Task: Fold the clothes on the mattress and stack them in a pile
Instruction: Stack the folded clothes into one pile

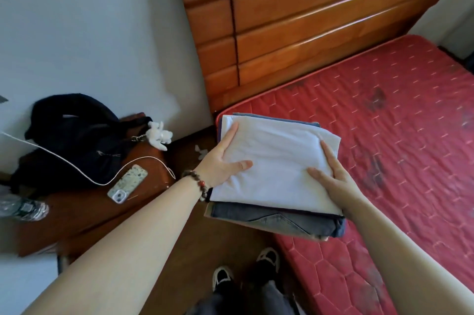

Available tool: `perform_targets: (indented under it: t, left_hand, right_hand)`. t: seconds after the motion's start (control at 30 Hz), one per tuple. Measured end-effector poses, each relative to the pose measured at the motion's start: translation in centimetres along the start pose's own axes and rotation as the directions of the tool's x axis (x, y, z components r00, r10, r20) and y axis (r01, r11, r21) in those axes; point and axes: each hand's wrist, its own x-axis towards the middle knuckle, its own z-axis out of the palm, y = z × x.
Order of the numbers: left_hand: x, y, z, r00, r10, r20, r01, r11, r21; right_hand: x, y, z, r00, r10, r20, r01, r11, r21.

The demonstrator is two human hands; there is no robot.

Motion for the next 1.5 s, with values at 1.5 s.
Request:
perform_targets:
  t: [1.5]
  left_hand:
    - [37.8,-23.7,-4.5,0.902,-0.119,-0.414,0.167,0.983,0.082]
  right_hand:
    - [55.0,10.5,11.2,0.960,0.103,0.260,0.072,0.806,-0.587]
